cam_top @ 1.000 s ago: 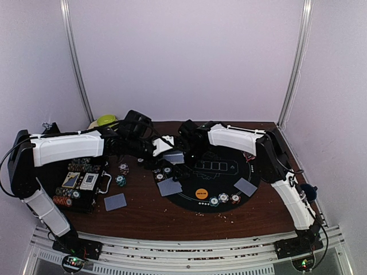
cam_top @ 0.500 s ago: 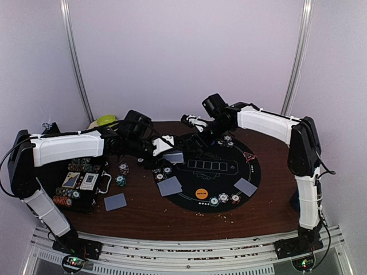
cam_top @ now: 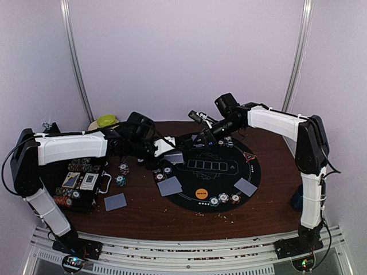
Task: Distribute texas hold em gaming equipment
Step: Pick up the poker card from the face-down deck piles.
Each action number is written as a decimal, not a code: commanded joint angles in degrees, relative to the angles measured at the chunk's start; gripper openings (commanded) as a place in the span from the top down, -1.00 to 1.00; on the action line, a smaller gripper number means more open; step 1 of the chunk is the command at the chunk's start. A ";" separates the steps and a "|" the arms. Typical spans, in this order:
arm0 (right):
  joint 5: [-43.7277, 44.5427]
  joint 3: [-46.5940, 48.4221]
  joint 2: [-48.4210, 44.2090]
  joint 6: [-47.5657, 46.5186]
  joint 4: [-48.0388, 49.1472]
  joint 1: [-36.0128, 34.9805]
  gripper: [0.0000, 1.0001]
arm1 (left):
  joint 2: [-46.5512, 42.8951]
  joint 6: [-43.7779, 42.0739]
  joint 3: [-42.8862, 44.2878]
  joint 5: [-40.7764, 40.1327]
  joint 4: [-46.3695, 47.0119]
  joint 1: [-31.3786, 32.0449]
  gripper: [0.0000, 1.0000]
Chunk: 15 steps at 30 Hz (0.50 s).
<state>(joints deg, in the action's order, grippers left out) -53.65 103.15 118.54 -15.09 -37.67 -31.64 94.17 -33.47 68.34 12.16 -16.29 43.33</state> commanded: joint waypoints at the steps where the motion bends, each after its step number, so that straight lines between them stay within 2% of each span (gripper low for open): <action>1: -8.54 1.67 1.26 0.90 0.70 -2.41 -0.96 | 0.39 0.78 0.44 -0.47 2.99 0.22 0.91; 10: -6.32 5.60 4.85 4.43 1.36 -5.93 -0.93 | 0.20 0.63 0.31 0.24 2.73 0.33 0.91; 15: -2.73 6.16 6.38 8.46 3.88 -6.46 -0.82 | 0.06 0.28 0.24 0.95 2.24 0.44 0.91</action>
<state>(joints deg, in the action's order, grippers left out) -58.94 107.61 123.44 -10.13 -36.16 -37.65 94.26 -33.32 68.34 12.03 -16.32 43.44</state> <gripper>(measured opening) 0.931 0.521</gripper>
